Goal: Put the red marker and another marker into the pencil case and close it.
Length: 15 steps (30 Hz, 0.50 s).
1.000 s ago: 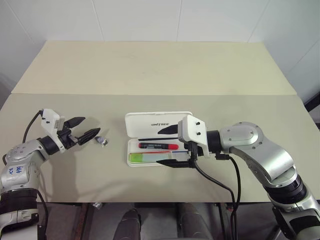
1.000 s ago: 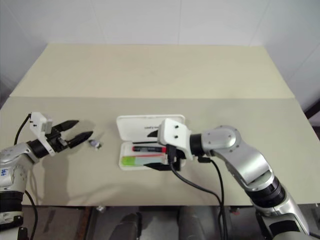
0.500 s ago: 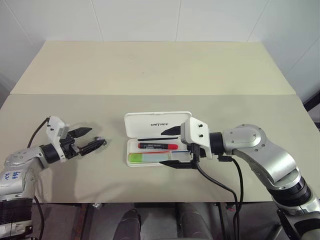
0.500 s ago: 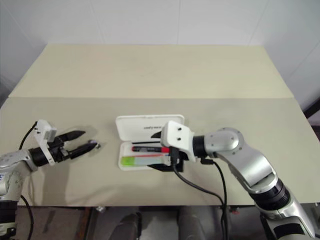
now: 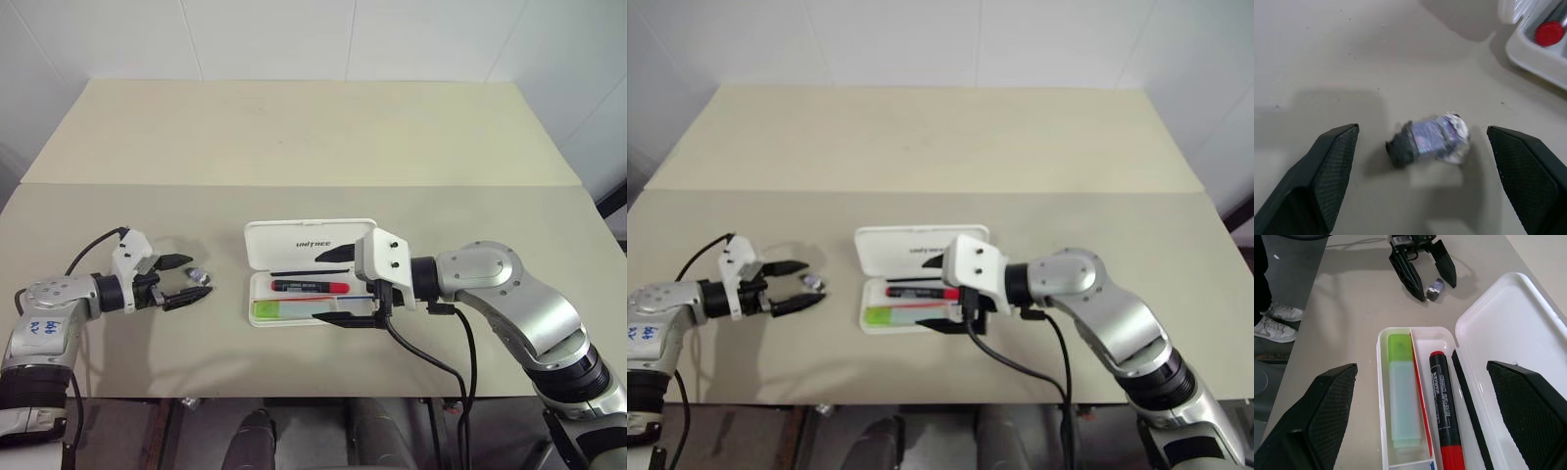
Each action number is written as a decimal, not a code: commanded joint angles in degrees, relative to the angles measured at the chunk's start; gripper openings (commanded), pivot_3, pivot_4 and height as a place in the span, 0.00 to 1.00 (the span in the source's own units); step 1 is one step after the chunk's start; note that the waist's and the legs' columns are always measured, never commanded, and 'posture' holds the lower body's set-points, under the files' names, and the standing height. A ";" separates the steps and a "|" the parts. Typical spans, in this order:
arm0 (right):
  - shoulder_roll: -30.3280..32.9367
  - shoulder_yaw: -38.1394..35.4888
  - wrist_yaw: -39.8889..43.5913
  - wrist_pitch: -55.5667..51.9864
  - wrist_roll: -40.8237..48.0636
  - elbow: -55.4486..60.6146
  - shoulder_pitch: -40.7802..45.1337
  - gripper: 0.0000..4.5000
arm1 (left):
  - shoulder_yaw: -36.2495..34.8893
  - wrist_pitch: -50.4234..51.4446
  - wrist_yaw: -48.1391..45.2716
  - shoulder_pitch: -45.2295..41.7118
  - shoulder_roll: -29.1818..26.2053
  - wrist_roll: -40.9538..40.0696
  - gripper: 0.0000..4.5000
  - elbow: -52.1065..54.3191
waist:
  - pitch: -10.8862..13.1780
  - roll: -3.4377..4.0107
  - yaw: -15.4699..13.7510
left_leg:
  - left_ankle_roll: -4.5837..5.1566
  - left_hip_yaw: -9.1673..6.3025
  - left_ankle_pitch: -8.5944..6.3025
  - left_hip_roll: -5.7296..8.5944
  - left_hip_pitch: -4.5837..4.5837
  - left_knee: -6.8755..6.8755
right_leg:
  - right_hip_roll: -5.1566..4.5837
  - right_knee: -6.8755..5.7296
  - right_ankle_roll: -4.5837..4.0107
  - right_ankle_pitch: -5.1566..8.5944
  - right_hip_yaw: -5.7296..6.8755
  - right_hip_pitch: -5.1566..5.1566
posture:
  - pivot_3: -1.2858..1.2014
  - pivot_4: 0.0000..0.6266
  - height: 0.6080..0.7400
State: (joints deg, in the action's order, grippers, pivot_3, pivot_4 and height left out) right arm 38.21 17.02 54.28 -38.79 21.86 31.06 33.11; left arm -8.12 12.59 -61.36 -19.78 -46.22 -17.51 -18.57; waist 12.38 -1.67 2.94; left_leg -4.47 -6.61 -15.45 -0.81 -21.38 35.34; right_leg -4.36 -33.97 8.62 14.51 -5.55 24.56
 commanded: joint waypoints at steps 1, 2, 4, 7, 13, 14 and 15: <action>0.20 -1.11 -0.59 0.37 -0.10 1.69 0.38 1.00 | 0.71 -2.21 -0.33 -1.79 0.46 1.05 1.00 -1.05 | 0.00 0.00 0.08 | 0.00 0.00 0.00 0.00 0.00 0.00 | 0.00 0.00 0.01 0.00 0.00 0.00 | 0.52 0.24 1.00; 0.25 -1.12 -0.67 0.30 -0.11 1.79 0.33 1.00 | 0.96 -2.38 -0.45 -2.04 0.64 1.22 1.00 -1.27 | 0.00 0.00 0.05 | 0.00 0.00 0.00 0.00 0.00 0.00 | 0.00 0.00 0.01 -0.01 0.00 0.00 | 0.52 0.24 1.00; 0.38 -1.21 -0.90 0.17 -0.15 2.01 0.15 1.00 | 1.45 -2.44 -0.90 -2.38 0.87 1.36 1.00 -1.49 | 0.00 0.00 0.06 | 0.00 0.00 0.00 0.00 0.00 0.00 | 0.00 -0.03 0.02 -0.01 0.00 0.00 | 0.52 0.24 1.00; 0.69 -1.34 -1.11 0.03 -0.15 2.38 -0.16 1.00 | 1.96 -0.85 -1.16 -2.03 0.32 1.49 1.00 -1.06 | 0.00 0.00 0.06 | 0.00 0.00 0.00 0.00 0.02 0.01 | 0.00 -0.05 0.02 -0.01 0.00 -0.01 | 0.52 0.24 1.00; 1.17 -1.68 -1.25 -0.02 -0.05 2.69 -0.52 1.00 | 1.63 3.21 -1.91 0.11 -1.37 0.93 1.00 1.77 | 0.00 0.00 0.17 | 0.00 0.00 0.00 0.00 0.04 0.01 | 0.00 -0.07 0.02 -0.01 -0.01 -0.01 | 0.52 0.24 1.00; 1.34 -1.76 -1.20 0.09 -0.07 2.66 -0.62 1.00 | 1.36 3.26 -2.10 0.33 -1.64 0.80 1.00 1.99 | 0.00 0.00 0.20 | 0.00 0.00 0.00 0.00 0.05 0.01 | 0.00 -0.08 0.01 0.00 -0.01 -0.01 | 0.52 0.24 1.00; 1.45 -1.80 -1.16 0.17 -0.09 2.62 -0.68 1.00 | 1.18 3.28 -2.20 0.45 -1.81 0.70 1.00 2.13 | 0.00 0.00 0.21 | 0.00 0.00 0.00 0.00 0.06 0.01 | 0.00 -0.09 0.01 0.00 -0.01 -0.01 | 0.52 0.24 1.00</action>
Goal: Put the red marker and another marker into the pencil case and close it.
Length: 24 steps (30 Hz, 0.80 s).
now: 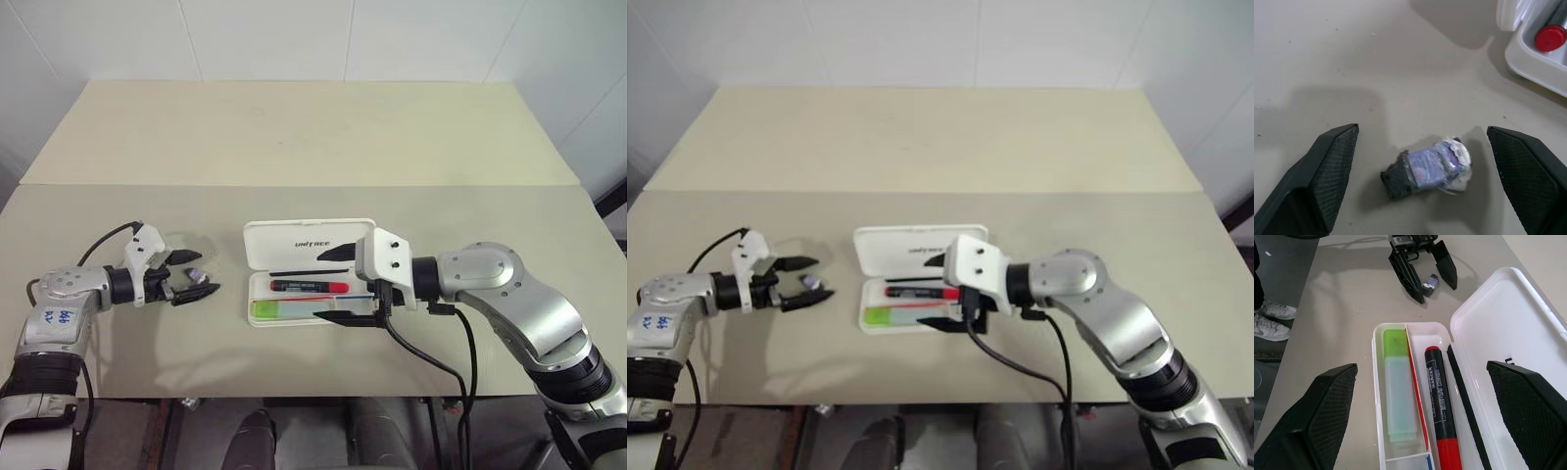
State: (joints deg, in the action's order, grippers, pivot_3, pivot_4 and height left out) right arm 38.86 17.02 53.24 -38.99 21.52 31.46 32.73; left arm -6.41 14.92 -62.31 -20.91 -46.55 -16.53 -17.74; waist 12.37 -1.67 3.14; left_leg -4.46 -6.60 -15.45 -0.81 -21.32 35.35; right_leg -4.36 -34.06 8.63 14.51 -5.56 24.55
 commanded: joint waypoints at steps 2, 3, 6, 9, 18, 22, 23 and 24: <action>1.03 -1.86 -0.03 0.55 0.21 2.06 -0.32 1.00 | -0.48 0.49 -0.80 1.92 -2.26 0.65 1.00 1.34 | 0.00 0.00 0.04 | 0.00 0.00 0.00 0.00 0.00 0.00 | 0.00 0.00 -0.01 0.00 0.00 0.00 | 0.52 0.24 1.00; 1.08 -1.89 -0.04 0.59 0.23 1.97 -0.27 1.00 | -0.42 -0.36 -1.20 2.14 -2.56 0.83 1.00 1.43 | 0.00 0.00 0.04 | 0.00 0.00 0.00 0.00 0.00 0.00 | 0.00 0.00 -0.01 0.00 0.00 0.00 | 0.52 0.24 1.00; 1.00 -1.70 0.02 0.81 0.24 1.44 0.08 1.00 | 0.13 -8.21 -4.35 0.21 -2.76 1.72 1.00 -1.51 | 0.00 0.00 -0.05 | 0.00 0.00 0.00 0.00 0.02 0.00 | 0.01 -0.01 -0.01 0.01 0.00 0.00 | 0.52 0.24 1.00; 0.71 -1.41 0.22 1.16 0.19 0.88 0.50 1.00 | 1.68 -11.67 -5.61 -2.31 -4.07 4.48 1.00 -5.77 | 0.00 -0.01 -0.19 | 0.00 0.00 0.00 0.00 0.01 0.01 | 0.00 -0.02 -0.02 0.01 0.01 0.00 | 0.52 0.24 1.00; 0.24 -1.14 -0.19 1.35 -0.18 0.44 0.72 1.00 | 4.09 -20.74 0.00 -10.82 -2.07 10.92 1.00 -16.80 | 0.00 -0.01 -0.20 | 0.00 0.01 0.00 0.01 -0.01 0.02 | 0.00 -0.02 0.01 0.00 0.00 0.00 | 0.52 0.24 1.00; 0.15 -1.12 -0.35 1.25 -0.28 0.39 0.94 1.00 | 4.77 -24.16 -1.61 -13.58 -0.49 10.87 1.00 -19.93 | 0.00 -0.01 -0.51 | 0.00 0.00 0.01 0.02 0.01 0.10 | 0.00 -0.15 0.01 0.00 0.01 -0.01 | 0.52 0.24 1.00; 0.20 -1.20 -0.35 1.22 -0.25 0.41 0.94 1.00 | 4.92 -24.22 -2.45 -13.94 -0.24 10.57 1.00 -20.16 | 0.00 -0.01 -0.57 | 0.00 0.00 0.01 0.02 0.01 0.15 | 0.01 -0.18 0.01 0.00 0.00 -0.01 | 0.52 0.24 1.00; 0.23 -1.24 -0.34 1.21 -0.25 0.39 0.98 1.00 | 5.15 -24.31 -3.51 -14.21 -0.14 10.35 1.00 -20.43 | 0.00 -0.01 -0.66 | 0.00 0.00 0.01 0.02 0.01 0.20 | 0.01 -0.20 0.02 0.00 0.00 -0.02 | 0.52 0.24 1.00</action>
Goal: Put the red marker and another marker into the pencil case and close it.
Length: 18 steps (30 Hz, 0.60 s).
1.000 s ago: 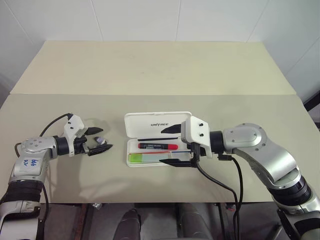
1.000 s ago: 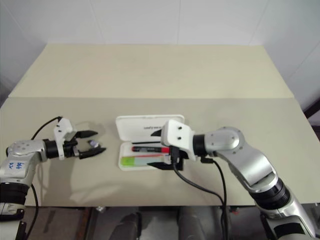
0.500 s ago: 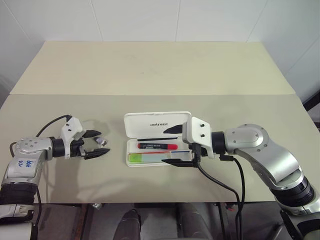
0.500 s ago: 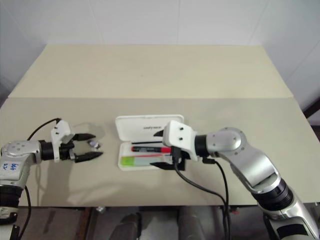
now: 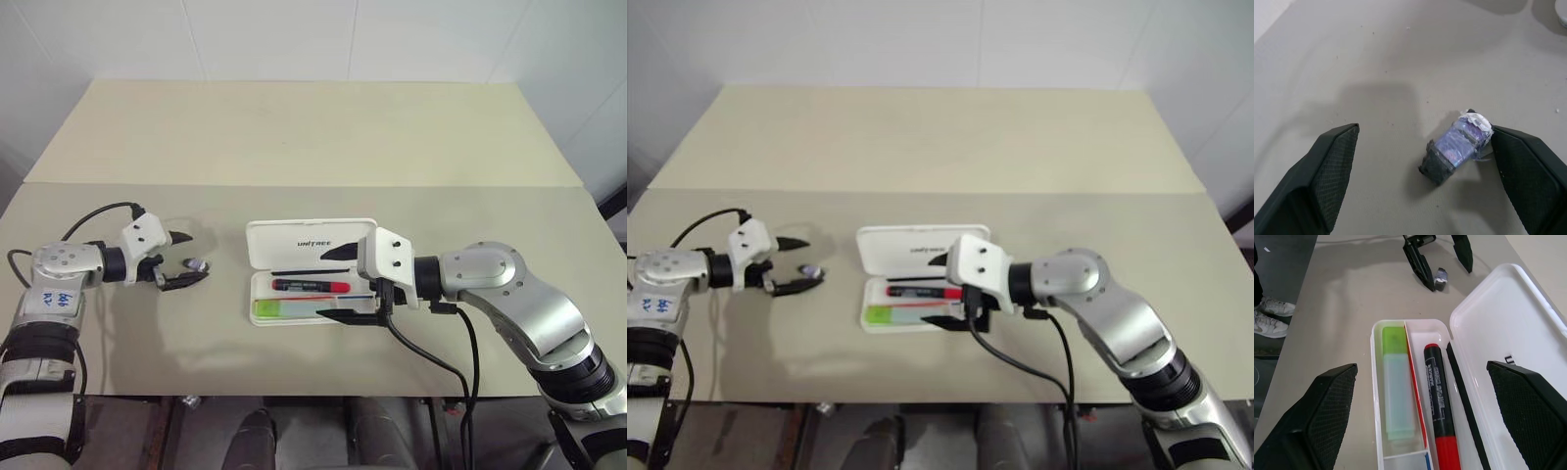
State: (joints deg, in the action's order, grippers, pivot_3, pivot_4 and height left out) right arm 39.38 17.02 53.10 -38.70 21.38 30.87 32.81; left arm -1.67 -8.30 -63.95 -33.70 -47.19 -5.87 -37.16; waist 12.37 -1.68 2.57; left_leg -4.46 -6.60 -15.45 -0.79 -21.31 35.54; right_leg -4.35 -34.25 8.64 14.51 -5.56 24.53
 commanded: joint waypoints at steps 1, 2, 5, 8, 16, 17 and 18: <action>-0.24 -1.29 -0.19 0.90 -0.11 0.96 0.93 1.00 | 0.71 -1.39 -3.12 -1.67 0.54 -0.43 1.00 -1.34 | 0.00 0.00 -0.20 | 0.00 0.00 0.00 0.01 0.00 0.04 | 0.00 -0.02 0.01 0.00 0.00 -0.01 | 0.52 0.24 1.00; -0.18 -1.36 -0.18 0.89 -0.09 0.96 0.94 1.00 | 0.90 -1.56 -4.05 -1.90 0.58 -0.51 1.00 -1.70 | 0.00 0.00 -0.29 | 0.00 0.00 0.00 0.01 -0.01 0.07 | 0.00 -0.02 0.01 -0.01 0.00 -0.02 | 0.52 0.24 1.00; -0.19 -1.32 -0.19 0.89 -0.15 0.85 1.02 1.00 | 1.41 -2.12 -8.87 -2.37 0.69 -1.46 1.00 -2.59 | 0.00 0.00 -0.58 | 0.00 0.00 0.00 0.01 -0.01 0.07 | 0.00 -0.02 0.01 -0.01 0.00 -0.02 | 0.52 0.24 1.00; -0.24 -1.25 -0.14 1.01 -0.21 0.67 1.12 1.00 | 2.59 -3.87 -15.18 -3.40 -0.13 -1.28 1.00 -4.55 | 0.00 0.00 -0.57 | 0.00 0.01 0.00 0.00 -0.02 0.05 | 0.01 -0.01 0.00 0.00 0.00 -0.01 | 0.52 0.24 1.00; -0.63 -0.91 -0.08 1.18 -0.32 0.32 1.45 1.00 | 5.47 -9.37 -16.57 -13.69 -0.95 4.47 1.00 -17.67 | 0.00 -0.01 -0.58 | 0.01 0.00 0.00 -0.01 -0.02 0.10 | 0.06 -0.07 0.00 0.00 0.00 -0.01 | 0.52 0.24 1.00; -0.66 -0.94 -0.09 1.17 -0.31 0.36 1.40 1.00 | 5.59 -9.62 -16.27 -14.83 -0.81 4.96 1.00 -18.75 | 0.00 -0.01 -0.56 | 0.00 0.00 0.00 -0.01 -0.01 0.10 | 0.06 -0.08 0.01 0.00 -0.01 -0.01 | 0.52 0.24 1.00; -0.67 -0.99 -0.11 1.15 -0.30 0.43 1.34 1.00 | 5.90 -9.94 -16.34 -15.81 -0.80 5.62 1.00 -19.77 | 0.00 0.00 -0.55 | 0.01 0.00 0.00 -0.01 -0.02 0.10 | 0.06 -0.09 0.01 0.00 0.00 0.00 | 0.52 0.24 1.00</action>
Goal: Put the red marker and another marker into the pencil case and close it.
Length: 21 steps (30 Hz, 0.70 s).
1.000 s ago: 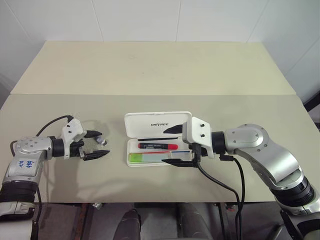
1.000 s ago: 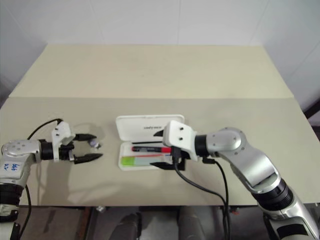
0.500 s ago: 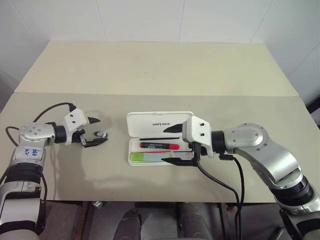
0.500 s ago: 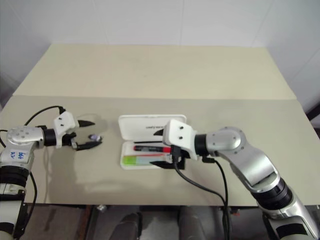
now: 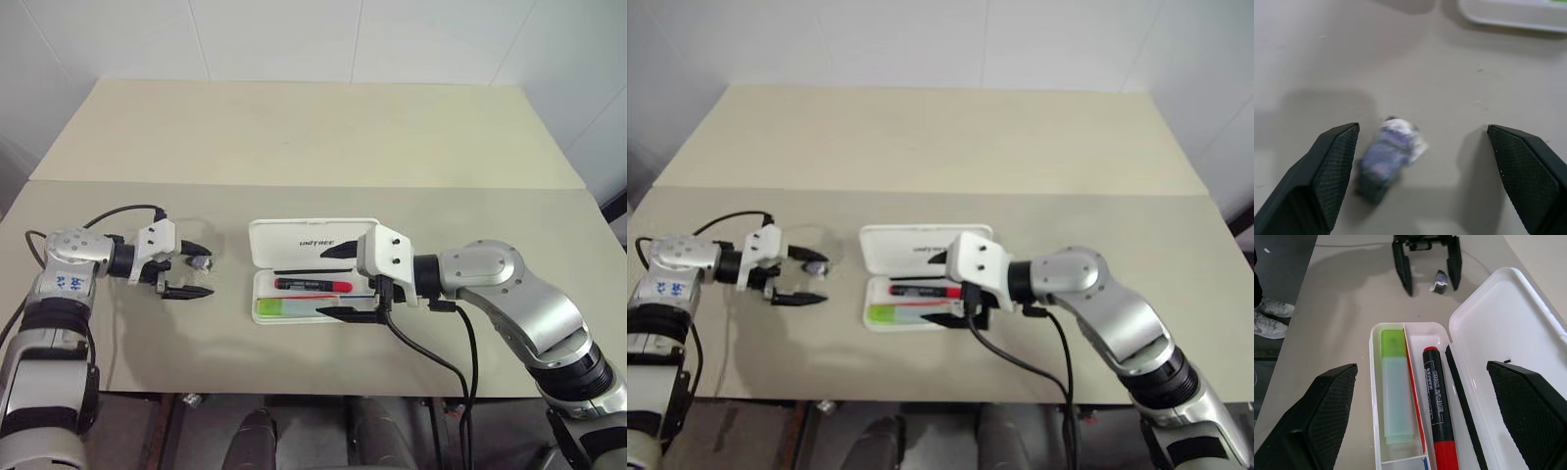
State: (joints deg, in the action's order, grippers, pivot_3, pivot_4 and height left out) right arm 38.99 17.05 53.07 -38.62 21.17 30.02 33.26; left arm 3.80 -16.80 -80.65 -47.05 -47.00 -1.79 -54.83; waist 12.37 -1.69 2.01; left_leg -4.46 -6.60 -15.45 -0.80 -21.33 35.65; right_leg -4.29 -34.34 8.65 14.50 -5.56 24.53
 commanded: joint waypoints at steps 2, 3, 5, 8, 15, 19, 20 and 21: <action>-0.45 -0.99 -0.20 0.96 -0.17 1.32 0.88 1.00 | 0.99 -2.24 -0.24 -3.76 -1.08 2.50 1.00 -3.75 | 0.00 0.00 0.00 | 0.00 0.00 0.00 0.00 0.00 -0.01 | 0.00 -0.01 0.01 0.01 0.00 0.00 | 0.52 0.24 1.00; -0.51 -1.02 -0.20 0.94 -0.20 1.33 0.85 1.00 | 1.12 -2.33 -0.94 -4.49 -0.95 2.63 1.00 -4.51 | 0.00 0.00 0.00 | 0.00 0.00 0.00 0.00 -0.01 -0.02 | 0.00 0.00 0.01 0.01 0.00 0.01 | 0.52 0.24 1.00; -0.58 -1.05 -0.13 0.97 -0.31 1.21 0.86 1.00 | 1.63 -1.72 -2.80 -6.18 -0.78 3.03 1.00 -5.86 | 0.00 0.00 -0.03 | 0.00 0.00 0.00 0.00 -0.02 -0.02 | 0.00 0.00 0.02 0.01 0.00 0.02 | 0.52 0.24 1.00; -0.84 -0.86 -0.06 1.16 -0.53 0.76 1.12 1.00 | 3.26 -0.60 -6.24 -9.37 -0.91 4.57 1.00 -8.03 | 0.00 -0.01 -0.11 | 0.00 0.00 0.00 0.00 -0.05 -0.01 | 0.00 0.00 0.02 0.02 0.00 0.03 | 0.52 0.24 1.00; -1.33 -0.62 0.18 1.65 -0.81 0.35 1.16 1.00 | 7.08 -2.90 -10.43 -18.46 0.37 9.15 1.00 -13.53 | 0.01 -0.03 -0.20 | 0.00 -0.01 0.00 0.00 -0.07 0.02 | 0.01 -0.01 0.04 0.02 0.01 0.02 | 0.52 0.24 1.00; -1.13 -0.80 0.54 1.85 -0.82 0.32 1.12 1.00 | 9.53 -4.08 -11.85 -21.26 1.25 10.58 1.00 -15.56 | 0.02 -0.03 0.07 | 0.01 -0.01 -0.01 0.00 -0.08 -0.01 | 0.01 0.01 0.06 0.03 0.00 0.04 | 0.52 0.24 1.00; -1.08 -0.83 0.62 1.89 -0.81 0.29 1.14 1.00 | 10.10 -4.24 -11.85 -21.73 1.46 10.75 1.00 -15.95 | 0.02 -0.03 0.14 | 0.01 -0.01 -0.01 0.00 -0.08 -0.02 | 0.01 0.00 0.05 0.03 0.00 0.05 | 0.52 0.24 1.00; -1.02 -0.87 0.71 1.96 -0.81 0.29 1.14 1.00 | 10.65 -4.35 -11.85 -22.15 1.63 11.04 1.00 -16.31 | 0.02 -0.03 0.20 | 0.02 -0.01 -0.01 0.00 -0.08 -0.02 | 0.01 0.00 0.06 0.04 0.00 0.05 | 0.52 0.24 1.00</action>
State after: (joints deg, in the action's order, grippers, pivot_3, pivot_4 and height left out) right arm 37.83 17.12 53.39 -37.63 20.28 29.11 33.46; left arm 13.94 -20.26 -86.08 -67.23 -45.00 8.73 -70.62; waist 12.39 -1.72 2.22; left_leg -4.44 -6.61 -15.46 -0.80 -21.41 35.63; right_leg -4.29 -34.35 8.71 14.55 -5.56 24.58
